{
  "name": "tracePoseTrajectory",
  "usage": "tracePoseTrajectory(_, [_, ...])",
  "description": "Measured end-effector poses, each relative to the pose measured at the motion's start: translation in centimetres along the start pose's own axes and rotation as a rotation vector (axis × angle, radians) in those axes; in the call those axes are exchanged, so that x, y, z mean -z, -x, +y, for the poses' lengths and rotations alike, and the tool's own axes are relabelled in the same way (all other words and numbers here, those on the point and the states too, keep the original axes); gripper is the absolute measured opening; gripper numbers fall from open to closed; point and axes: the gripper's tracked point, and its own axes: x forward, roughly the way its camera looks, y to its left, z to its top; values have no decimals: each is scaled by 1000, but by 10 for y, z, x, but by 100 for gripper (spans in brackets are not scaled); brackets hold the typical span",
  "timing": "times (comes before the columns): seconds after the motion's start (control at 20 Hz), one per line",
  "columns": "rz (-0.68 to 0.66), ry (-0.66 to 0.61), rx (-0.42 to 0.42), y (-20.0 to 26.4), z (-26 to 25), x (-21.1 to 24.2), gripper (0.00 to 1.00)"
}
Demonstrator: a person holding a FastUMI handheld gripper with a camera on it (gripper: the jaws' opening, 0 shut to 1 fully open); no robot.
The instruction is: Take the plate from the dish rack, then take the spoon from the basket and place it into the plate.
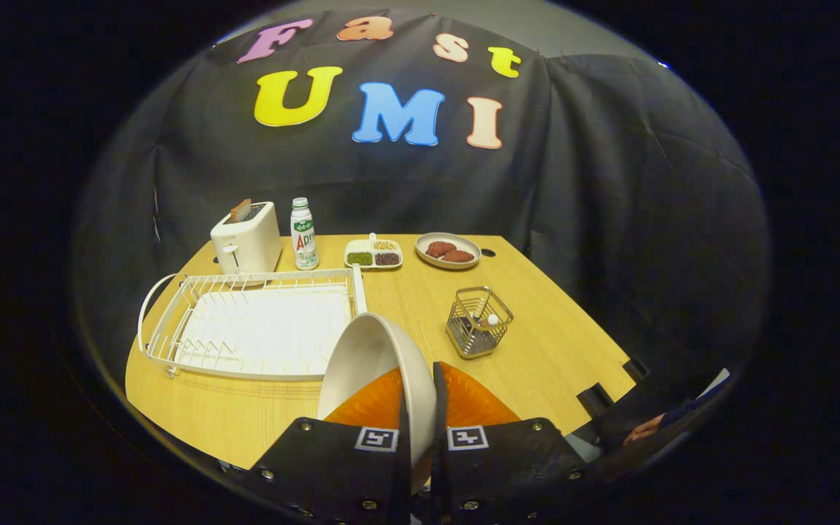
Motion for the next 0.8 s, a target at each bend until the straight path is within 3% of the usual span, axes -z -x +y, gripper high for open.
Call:
tracePoseTrajectory(0.4, [138,-164,-51,-20,4,62,10])
tracePoseTrajectory(0.8, [195,-325,-160,-36,28,84,13])
